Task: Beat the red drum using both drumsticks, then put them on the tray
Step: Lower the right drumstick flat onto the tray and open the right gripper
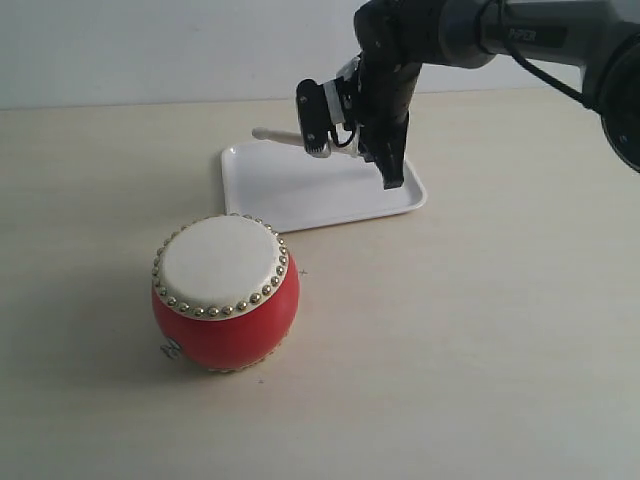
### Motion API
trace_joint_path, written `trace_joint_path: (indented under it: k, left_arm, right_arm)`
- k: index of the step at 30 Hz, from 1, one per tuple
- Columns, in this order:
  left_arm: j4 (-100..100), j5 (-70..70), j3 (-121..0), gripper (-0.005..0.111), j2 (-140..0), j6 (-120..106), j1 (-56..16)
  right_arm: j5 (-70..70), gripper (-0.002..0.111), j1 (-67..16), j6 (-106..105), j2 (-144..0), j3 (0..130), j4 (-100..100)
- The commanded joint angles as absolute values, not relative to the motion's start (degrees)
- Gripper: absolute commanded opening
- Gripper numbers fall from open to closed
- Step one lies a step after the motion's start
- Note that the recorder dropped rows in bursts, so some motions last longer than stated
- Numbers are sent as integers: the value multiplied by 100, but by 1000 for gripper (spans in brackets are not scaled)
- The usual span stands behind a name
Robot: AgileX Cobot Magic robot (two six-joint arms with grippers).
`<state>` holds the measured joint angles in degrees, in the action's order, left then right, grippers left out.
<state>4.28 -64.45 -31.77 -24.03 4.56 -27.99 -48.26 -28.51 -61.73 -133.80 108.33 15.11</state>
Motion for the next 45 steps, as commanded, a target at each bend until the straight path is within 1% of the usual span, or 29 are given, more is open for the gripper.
trace_joint_path:
  k: [1, 9, 13, 32, 39, 45]
  left_arm:
    - [388, -6342, -3173, 0, -2372, 433, -2798]
    - [388, -6373, -3173, 0, -2372, 433, -2798]
    - [388, -6373, -3173, 0, -2372, 433, -2798]
    - [388, -6361, -3173, 0, -2372, 433, -2798]
    - [388, -6361, -3173, 0, -2372, 433, -2798]
    - [388, -6361, -3173, 0, -2372, 360, -2798]
  right_arm:
    - [-4462, 0, -2977, -6115, -13502, 10896, 1688]
    - [-4449, 0, -3001, -5488, -13625, 10896, 2165]
    - [-4385, 0, -3001, -4826, -13625, 10896, 2444]
    - [-4271, 0, -3001, -4957, -13705, 10896, 2443]
    - [-4271, 13, -3001, -4957, -13705, 10896, 2363]
    - [-4262, 18, -3001, -4957, -13705, 10896, 2363]
